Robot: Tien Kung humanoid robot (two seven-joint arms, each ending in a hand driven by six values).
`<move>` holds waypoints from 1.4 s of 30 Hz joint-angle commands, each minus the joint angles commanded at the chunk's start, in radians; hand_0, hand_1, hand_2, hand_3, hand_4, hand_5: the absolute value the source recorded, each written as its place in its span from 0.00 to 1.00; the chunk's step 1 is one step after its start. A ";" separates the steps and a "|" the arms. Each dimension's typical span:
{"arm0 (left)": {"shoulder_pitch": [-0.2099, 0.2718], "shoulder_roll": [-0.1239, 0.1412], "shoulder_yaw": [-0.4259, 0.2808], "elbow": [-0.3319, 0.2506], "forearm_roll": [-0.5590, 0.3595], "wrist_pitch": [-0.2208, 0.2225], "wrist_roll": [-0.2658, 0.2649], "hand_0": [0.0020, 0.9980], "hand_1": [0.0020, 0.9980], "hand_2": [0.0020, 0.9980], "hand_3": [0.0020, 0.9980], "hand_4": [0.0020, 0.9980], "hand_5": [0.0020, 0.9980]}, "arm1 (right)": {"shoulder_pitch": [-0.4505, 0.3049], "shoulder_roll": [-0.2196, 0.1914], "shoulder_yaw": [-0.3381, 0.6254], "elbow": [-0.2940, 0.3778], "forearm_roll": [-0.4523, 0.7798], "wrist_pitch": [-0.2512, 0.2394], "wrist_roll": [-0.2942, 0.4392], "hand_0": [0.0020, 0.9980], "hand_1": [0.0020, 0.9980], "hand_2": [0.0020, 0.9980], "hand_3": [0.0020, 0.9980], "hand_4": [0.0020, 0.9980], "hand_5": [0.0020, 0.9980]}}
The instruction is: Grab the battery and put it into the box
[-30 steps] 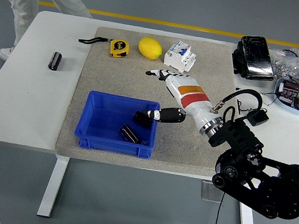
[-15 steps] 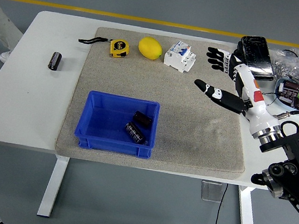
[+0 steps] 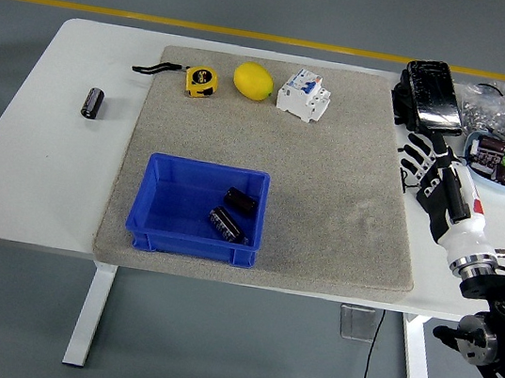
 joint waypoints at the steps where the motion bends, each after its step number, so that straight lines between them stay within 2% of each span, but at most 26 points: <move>1: 0.000 0.000 0.001 0.000 -0.002 0.001 -0.001 0.74 0.74 0.79 0.62 0.62 0.51 | -0.005 0.002 0.004 -0.002 0.000 -0.001 0.003 0.90 0.88 0.88 0.86 1.00 0.92; 9: -0.004 0.001 0.027 -0.004 -0.018 0.003 -0.008 0.74 0.74 0.79 0.62 0.62 0.51 | -0.025 0.009 0.015 -0.008 0.010 -0.017 0.020 0.90 0.88 0.87 0.86 1.00 0.92; 17: -0.017 0.005 0.099 -0.007 -0.103 0.024 -0.029 0.74 0.73 0.79 0.62 0.62 0.51 | -0.019 0.008 0.023 -0.009 0.030 -0.044 0.025 0.89 0.87 0.86 0.85 1.00 0.90; 24: -0.021 0.005 0.105 -0.006 -0.113 0.027 -0.033 0.74 0.73 0.79 0.62 0.62 0.51 | -0.017 0.008 0.019 -0.012 0.047 -0.054 0.031 0.88 0.86 0.86 0.84 1.00 0.90; 42: -0.015 0.006 0.081 -0.006 -0.071 0.026 -0.024 0.74 0.74 0.80 0.62 0.62 0.51 | -0.027 0.009 0.020 -0.022 0.061 -0.055 0.034 0.87 0.85 0.85 0.82 1.00 0.89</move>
